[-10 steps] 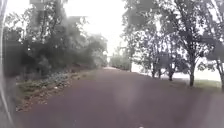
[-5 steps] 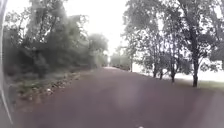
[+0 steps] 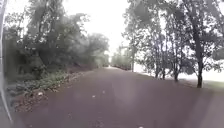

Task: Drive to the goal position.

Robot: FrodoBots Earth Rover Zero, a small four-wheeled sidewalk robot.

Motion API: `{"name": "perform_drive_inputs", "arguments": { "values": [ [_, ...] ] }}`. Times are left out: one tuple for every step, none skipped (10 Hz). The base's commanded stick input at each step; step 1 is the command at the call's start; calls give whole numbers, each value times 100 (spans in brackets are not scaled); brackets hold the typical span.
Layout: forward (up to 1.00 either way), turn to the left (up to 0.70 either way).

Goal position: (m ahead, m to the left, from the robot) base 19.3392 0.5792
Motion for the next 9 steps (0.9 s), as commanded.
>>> {"name": "perform_drive_inputs", "arguments": {
  "values": [
    [70,3],
    [70,3],
    [70,3],
    [70,3],
    [70,3],
    [70,3],
    [70,3],
    [70,3],
    [70,3]
  ]
}}
